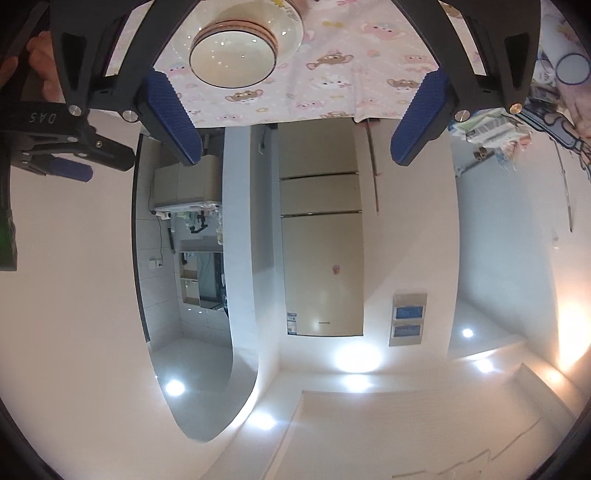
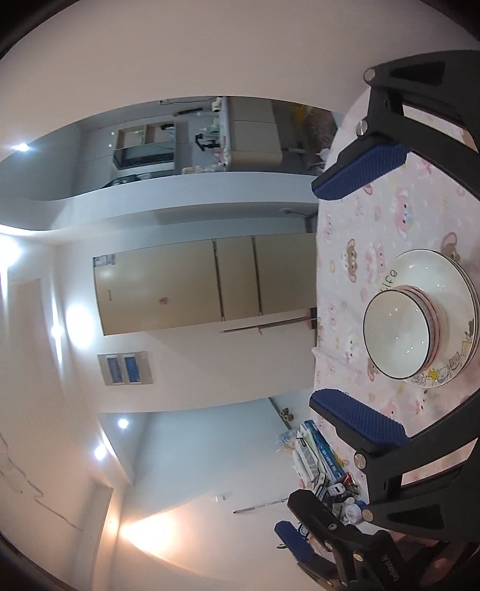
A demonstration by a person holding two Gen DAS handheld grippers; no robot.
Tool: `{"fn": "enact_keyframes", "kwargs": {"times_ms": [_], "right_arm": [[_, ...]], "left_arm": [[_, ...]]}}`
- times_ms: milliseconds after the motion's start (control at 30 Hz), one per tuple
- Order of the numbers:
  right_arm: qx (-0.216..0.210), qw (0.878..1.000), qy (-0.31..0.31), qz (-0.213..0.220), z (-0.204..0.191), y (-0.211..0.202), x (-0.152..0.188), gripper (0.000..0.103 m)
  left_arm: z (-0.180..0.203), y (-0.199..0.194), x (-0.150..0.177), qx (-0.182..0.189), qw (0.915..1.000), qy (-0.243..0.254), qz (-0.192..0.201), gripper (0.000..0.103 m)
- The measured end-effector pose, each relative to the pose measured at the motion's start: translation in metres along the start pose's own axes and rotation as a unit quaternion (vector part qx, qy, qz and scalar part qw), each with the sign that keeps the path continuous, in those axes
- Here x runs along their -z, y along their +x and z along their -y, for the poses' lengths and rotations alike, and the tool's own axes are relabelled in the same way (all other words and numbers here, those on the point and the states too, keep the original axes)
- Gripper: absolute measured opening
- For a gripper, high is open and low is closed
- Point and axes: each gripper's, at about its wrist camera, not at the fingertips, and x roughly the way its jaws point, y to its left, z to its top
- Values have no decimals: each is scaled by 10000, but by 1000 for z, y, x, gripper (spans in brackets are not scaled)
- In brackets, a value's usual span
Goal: Organize plates and bowls
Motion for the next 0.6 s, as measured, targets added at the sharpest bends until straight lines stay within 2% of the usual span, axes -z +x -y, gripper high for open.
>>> {"fn": "enact_keyframes", "kwargs": {"times_ms": [100, 267, 433, 600], "right_arm": [[-72, 9999, -3, 117, -2, -3, 3, 102], [355, 9986, -97, 388, -5, -10, 14, 102], [419, 9977, -60, 522, -5, -16, 26, 102], [712, 9954, 15, 635, -7, -19, 47, 102]], "left_arm": [[-4, -6, 3, 2, 9999, -63, 93, 103], [-8, -14, 14, 120, 9999, -93, -56, 103], [-13, -20, 33, -62, 9998, -171, -59, 103], [-23, -18, 59, 68, 9987, -435, -245, 103]]}}
